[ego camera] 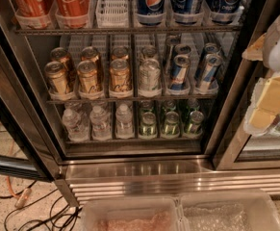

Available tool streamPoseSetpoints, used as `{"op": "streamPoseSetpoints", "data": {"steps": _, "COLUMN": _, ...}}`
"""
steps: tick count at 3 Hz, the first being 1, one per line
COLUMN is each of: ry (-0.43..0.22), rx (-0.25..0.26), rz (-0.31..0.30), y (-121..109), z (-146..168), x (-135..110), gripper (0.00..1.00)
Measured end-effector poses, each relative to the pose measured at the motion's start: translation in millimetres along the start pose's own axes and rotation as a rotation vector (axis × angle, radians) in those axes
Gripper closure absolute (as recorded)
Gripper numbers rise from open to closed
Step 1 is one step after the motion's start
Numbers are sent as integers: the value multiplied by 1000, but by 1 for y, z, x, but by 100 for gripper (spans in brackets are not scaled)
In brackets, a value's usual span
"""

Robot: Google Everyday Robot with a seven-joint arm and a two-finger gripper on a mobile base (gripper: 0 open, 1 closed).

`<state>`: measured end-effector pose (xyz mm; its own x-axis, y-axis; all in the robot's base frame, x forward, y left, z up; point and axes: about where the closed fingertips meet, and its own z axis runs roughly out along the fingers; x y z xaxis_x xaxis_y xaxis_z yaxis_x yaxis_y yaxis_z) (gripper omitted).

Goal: Pick green can from bottom shelf of fridge

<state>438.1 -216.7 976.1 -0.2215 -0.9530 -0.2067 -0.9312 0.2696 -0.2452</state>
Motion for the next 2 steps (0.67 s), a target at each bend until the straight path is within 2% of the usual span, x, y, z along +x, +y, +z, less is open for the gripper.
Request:
{"op": "streamPoseSetpoints", "data": {"steps": 1, "ry": -12, "rx": 2, "rz": 4, "y": 0, "z": 7, "x": 0, "gripper": 0}}
{"op": "streamPoseSetpoints", "data": {"steps": 2, "ry": -13, "rx": -38, "rz": 31, "y": 4, "z": 36, "x": 1, "gripper": 0}}
